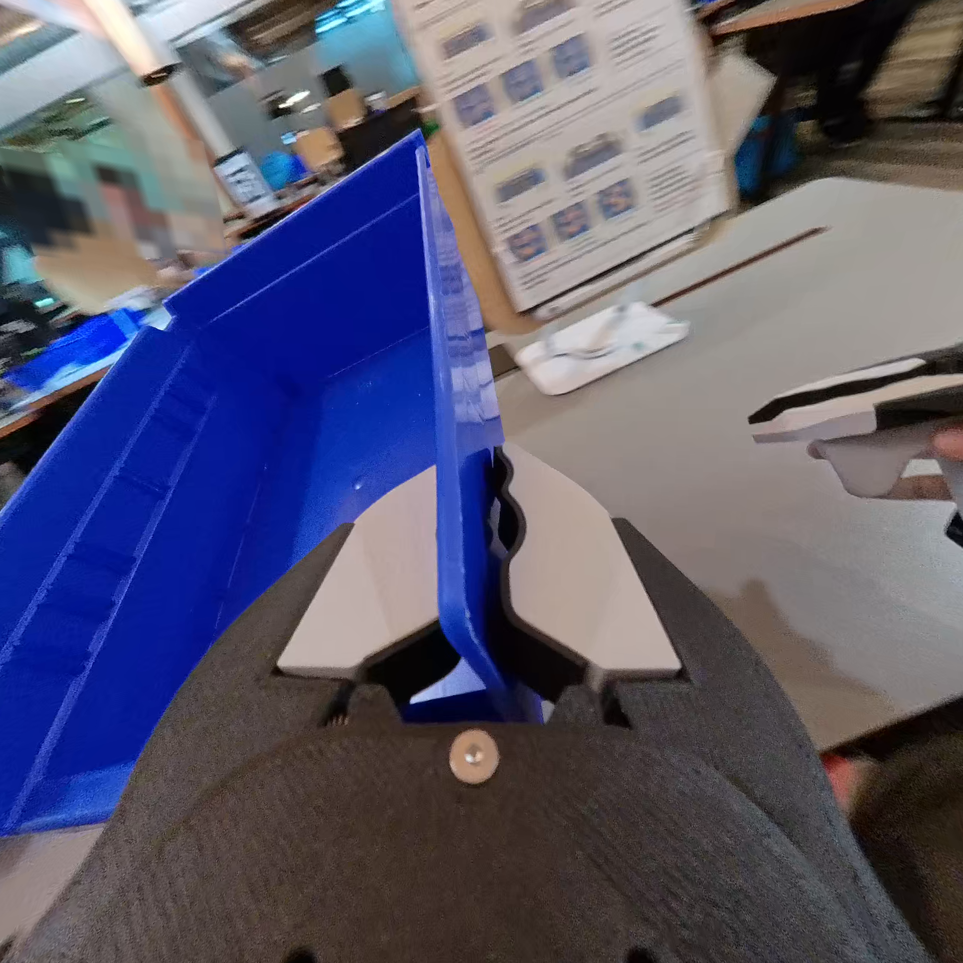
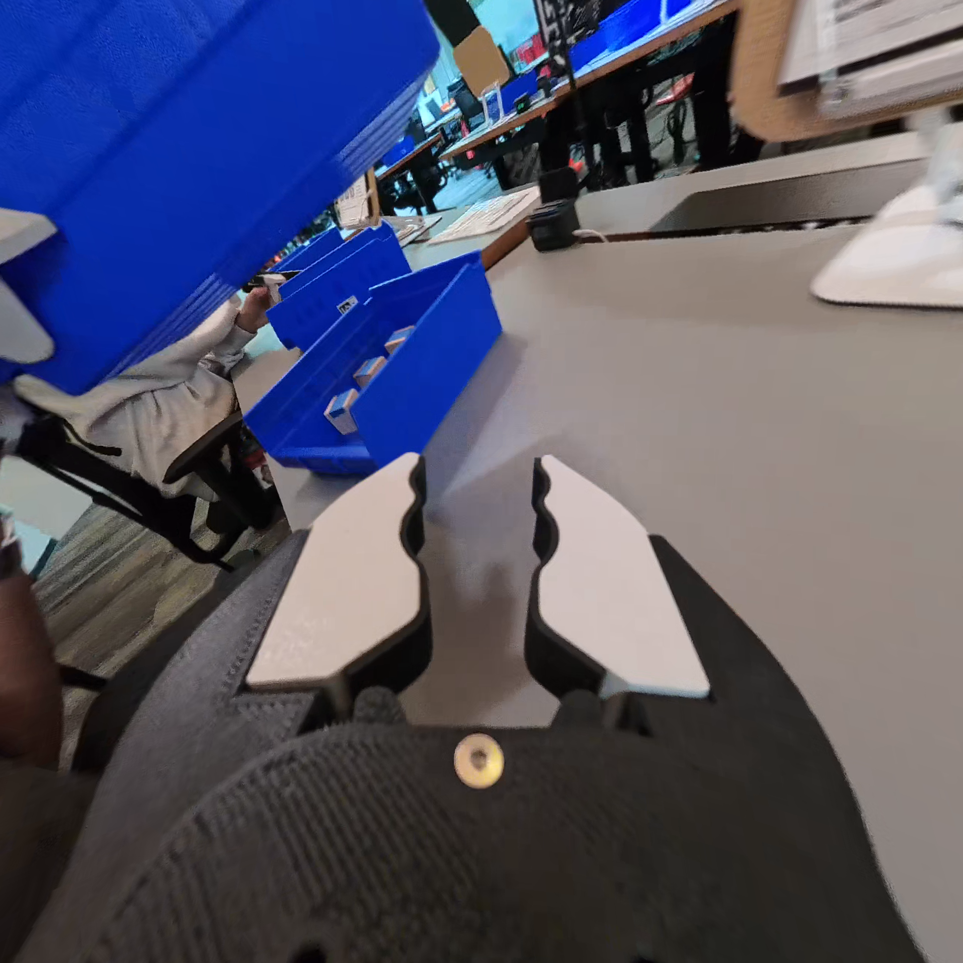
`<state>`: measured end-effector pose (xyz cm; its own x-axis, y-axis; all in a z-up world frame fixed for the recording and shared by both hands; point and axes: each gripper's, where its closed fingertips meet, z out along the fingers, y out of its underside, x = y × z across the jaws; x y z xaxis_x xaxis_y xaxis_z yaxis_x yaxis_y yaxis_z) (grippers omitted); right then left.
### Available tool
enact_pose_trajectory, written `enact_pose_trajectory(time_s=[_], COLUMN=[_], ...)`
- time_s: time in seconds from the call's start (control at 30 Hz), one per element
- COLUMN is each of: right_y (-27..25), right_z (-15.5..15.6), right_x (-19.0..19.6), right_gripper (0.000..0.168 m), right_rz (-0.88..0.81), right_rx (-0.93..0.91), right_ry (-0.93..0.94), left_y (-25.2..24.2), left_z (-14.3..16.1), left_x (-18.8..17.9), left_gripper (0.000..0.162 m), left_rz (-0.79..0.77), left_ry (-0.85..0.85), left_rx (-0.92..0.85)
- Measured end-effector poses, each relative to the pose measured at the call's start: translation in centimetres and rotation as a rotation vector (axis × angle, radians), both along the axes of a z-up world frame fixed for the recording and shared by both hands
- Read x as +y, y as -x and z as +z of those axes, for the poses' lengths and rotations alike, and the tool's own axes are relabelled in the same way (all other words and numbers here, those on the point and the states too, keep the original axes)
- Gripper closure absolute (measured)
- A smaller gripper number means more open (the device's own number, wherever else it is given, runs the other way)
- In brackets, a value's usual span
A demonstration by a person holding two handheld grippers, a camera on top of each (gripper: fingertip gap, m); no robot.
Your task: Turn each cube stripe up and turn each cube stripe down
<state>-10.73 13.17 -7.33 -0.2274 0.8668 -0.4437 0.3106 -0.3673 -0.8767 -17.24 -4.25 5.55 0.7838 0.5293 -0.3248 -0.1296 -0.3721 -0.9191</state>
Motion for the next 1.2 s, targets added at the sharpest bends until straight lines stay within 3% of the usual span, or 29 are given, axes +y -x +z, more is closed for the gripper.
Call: enact_pose_trajectory(time_s=[0.1, 0.33, 0.47, 0.6, 0.7, 0.8, 1.1, 1.2], right_y=[-6.9, -20.6, -24.1, -25.6, -25.8, -25.9, -29.0, -30.3], right_z=[-1.6, -3.0, -0.4, -1.5, -2.1, -2.9, -3.7, -3.3], right_x=[5.5, 18.5, 20.6, 21.2, 20.3, 19.2, 20.3, 20.9], right_gripper=[0.136, 0.138, 0.138, 0.135, 0.131, 0.111, 0.100, 0.099], right_rz=[-0.054, -0.476, -0.484, -0.540, -0.536, -0.505, -0.607, -0.675], right_rx=[-0.026, 0.033, 0.141, 0.081, 0.050, 0.015, 0.035, 0.042], right_ry=[0.046, 0.143, 0.323, 0.243, 0.217, 0.188, 0.300, 0.214], left_y=[-4.2, -14.1, -18.5, -21.7, -23.7, -25.3, -30.4, -31.6], left_z=[-1.1, -7.1, -11.2, -14.7, -16.6, -17.9, -20.3, -21.3], left_x=[6.0, 21.5, 28.6, 33.6, 36.1, 38.1, 43.8, 45.4], left_gripper=[0.155, 0.155, 0.155, 0.155, 0.155, 0.154, 0.154, 0.154], left_rz=[-0.193, -0.547, -0.669, -0.730, -0.752, -0.751, -0.752, -0.732], left_ry=[0.025, 0.034, 0.077, 0.131, 0.159, 0.148, 0.138, 0.141], left_rx=[-0.043, -0.068, -0.117, -0.179, -0.144, -0.112, -0.048, -0.018])
